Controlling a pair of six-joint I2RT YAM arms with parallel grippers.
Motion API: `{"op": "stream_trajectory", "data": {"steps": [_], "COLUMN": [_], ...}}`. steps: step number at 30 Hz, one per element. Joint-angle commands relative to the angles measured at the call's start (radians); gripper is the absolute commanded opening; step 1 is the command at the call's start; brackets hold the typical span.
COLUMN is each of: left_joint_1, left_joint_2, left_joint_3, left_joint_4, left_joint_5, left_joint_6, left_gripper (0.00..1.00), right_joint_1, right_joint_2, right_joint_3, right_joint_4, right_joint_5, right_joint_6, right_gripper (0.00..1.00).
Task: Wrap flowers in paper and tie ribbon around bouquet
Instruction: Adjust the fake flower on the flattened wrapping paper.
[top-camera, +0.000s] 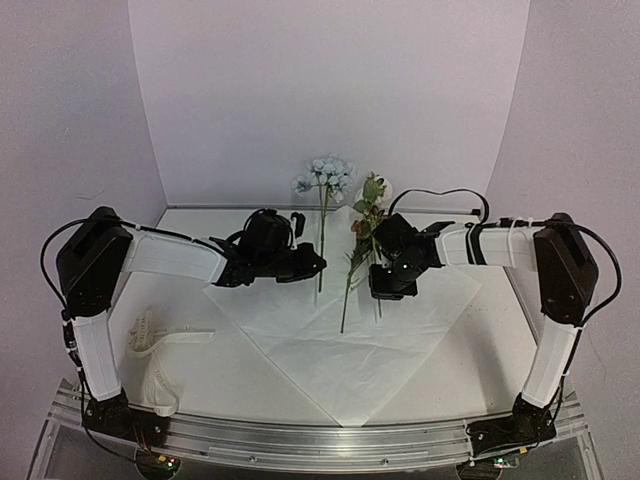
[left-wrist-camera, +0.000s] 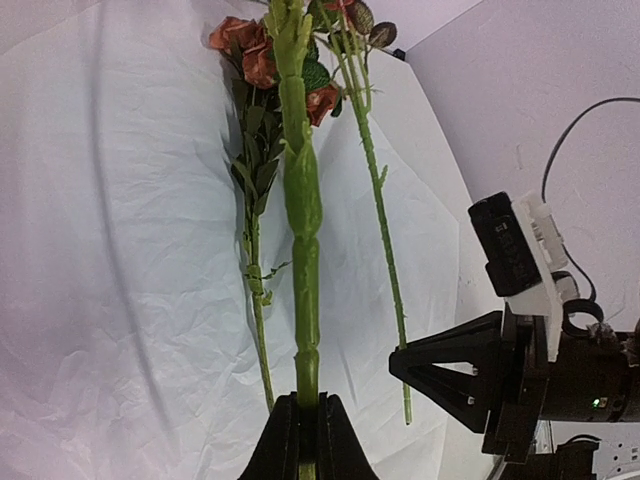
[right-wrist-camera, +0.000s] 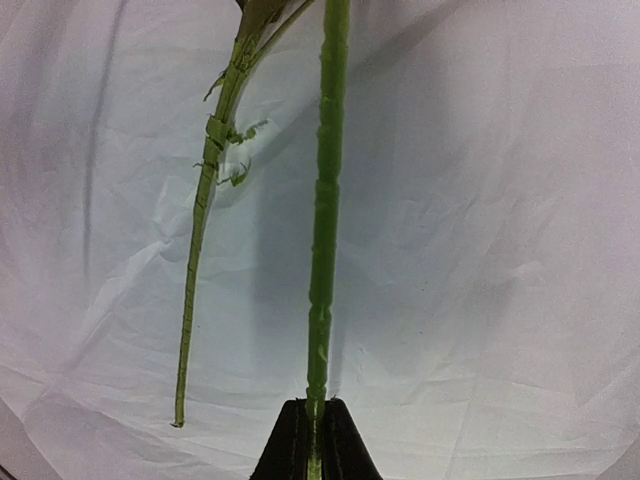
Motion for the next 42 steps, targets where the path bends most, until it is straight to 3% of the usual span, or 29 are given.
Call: {"op": "stream_trajectory", "data": {"steps": [1,15,42], "left_joint_1": [-0.019,-0.059,-0.07], "left_joint_2": [0.089,0.302,0.401], "left_joint_3": [0.091,0.254,0.315], "left_joint_4": [0.039,-0.038,-0.099], "left_joint_5": [0.039,0.094,0.136], "left_joint_6": [-0.04,-0.115,-0.16], "left_gripper": [0.0,0.0,0.0], "right_joint_1": [-0.028,-0.07,-0.061], "right_joint_2": [-0.031,0.049,0.082], "right_joint_3": [0.029,0.026,-0.049], "right_joint_4": [0.061,0.125,0.178], "right_joint_5": [-0.046,-0.285,-0.406], "right_joint_6": [0.036,0.079,0.128], "right_gripper": [0.0,0.0,0.0]}}
